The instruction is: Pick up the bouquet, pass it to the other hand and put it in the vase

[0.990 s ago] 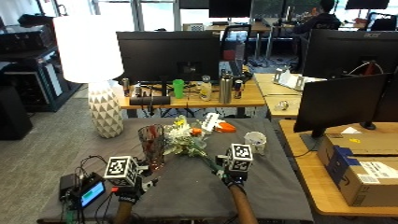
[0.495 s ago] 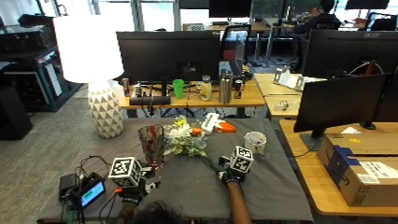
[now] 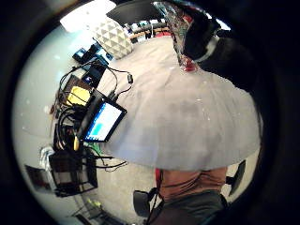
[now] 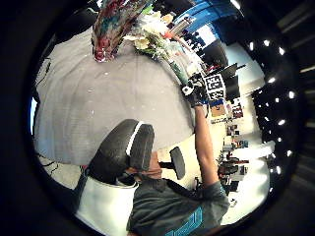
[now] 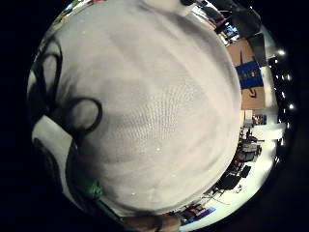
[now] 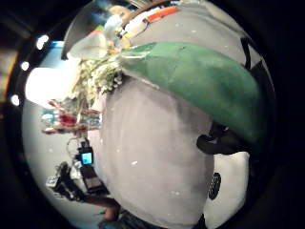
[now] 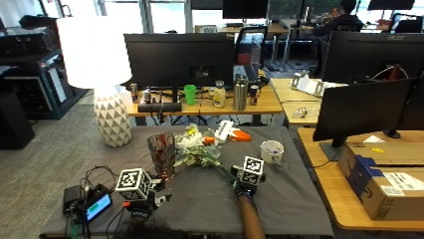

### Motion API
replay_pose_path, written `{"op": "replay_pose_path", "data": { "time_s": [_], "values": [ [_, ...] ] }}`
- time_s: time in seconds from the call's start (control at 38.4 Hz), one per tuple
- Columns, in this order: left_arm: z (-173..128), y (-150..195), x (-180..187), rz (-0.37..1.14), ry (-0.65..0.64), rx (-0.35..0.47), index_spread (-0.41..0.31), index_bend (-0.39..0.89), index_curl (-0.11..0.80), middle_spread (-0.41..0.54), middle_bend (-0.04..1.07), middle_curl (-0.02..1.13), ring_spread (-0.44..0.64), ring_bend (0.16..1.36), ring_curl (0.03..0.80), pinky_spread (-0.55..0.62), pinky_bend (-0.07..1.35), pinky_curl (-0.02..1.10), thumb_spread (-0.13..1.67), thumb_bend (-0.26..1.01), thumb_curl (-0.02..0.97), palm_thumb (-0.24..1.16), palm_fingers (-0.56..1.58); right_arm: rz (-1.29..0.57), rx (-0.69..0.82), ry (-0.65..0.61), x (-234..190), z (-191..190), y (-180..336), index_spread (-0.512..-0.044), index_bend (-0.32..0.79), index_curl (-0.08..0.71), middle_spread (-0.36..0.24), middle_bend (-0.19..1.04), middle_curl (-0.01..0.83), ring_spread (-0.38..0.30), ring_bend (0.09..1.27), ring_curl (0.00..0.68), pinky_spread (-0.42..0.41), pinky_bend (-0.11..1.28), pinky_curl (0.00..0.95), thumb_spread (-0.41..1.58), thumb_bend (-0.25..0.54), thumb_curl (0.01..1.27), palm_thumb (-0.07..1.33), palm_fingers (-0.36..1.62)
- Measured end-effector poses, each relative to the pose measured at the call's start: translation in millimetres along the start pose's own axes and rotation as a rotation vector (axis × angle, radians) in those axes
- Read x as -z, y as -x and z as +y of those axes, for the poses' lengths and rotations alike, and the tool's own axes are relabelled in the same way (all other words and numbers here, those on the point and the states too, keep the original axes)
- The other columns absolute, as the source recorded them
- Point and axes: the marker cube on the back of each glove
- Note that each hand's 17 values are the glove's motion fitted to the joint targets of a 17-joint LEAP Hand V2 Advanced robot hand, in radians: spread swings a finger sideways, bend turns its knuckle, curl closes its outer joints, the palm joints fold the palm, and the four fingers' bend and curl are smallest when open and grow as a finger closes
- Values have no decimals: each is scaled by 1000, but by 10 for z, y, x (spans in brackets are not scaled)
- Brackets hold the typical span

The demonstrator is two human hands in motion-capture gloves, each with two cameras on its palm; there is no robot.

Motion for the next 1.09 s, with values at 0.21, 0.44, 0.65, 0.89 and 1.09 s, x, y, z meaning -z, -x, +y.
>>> {"op": "replay_pose_path", "data": {
  "time_s": [0.21, 0.44, 0.65, 0.89, 1.09],
  "values": [
    [-66, -3, 78, 25, -38, -10, -119, 138, 319, -29, 173, 330, 95, 517, 320, 286, 348, 379, 976, -28, 282, 222, 511, -121, -35, -3, 88, -5, -1, -233, 172, 321, -123, 608, 489, -159, 853, 491, -220, 646, 419, 781, -9, 525, 1008, 1458],
    [-263, -127, 533, 145, -181, -70, -119, 143, 318, -41, 178, 336, 85, 518, 320, 272, 341, 379, 981, -25, 285, 230, 535, -441, 37, -137, 760, 148, 193, -232, 206, 385, -154, 701, 549, -185, 962, 545, -267, 724, 460, 793, -14, 565, 1033, 1417],
    [-498, -464, 1118, 323, -297, -180, -136, 150, 322, -96, 196, 352, 29, 514, 317, 202, 314, 375, 999, -20, 289, 263, 654, -786, 162, -219, 1365, 428, 495, -233, 222, 435, -166, 745, 582, -193, 998, 559, -281, 751, 480, 805, -17, 589, 1035, 1386],
    [-913, -926, 1323, 600, -232, -250, -166, 176, 345, -158, 202, 373, -33, 480, 319, 129, 263, 374, 1012, -24, 292, 278, 785, -1060, 375, -268, 1594, 633, 969, -230, 230, 482, -173, 769, 606, -196, 1020, 564, -285, 768, 490, 835, -18, 608, 1031, 1371],
    [-1227, -1321, 1342, 988, -68, -326, -164, 105, 337, -185, 193, 392, -78, 475, 333, 82, 246, 386, 1006, -17, 298, 302, 806, -1227, 574, -211, 1640, 878, 1431, -230, 230, 516, -177, 783, 623, -197, 1027, 565, -287, 780, 495, 869, -15, 619, 1028, 1362]
  ]
}}
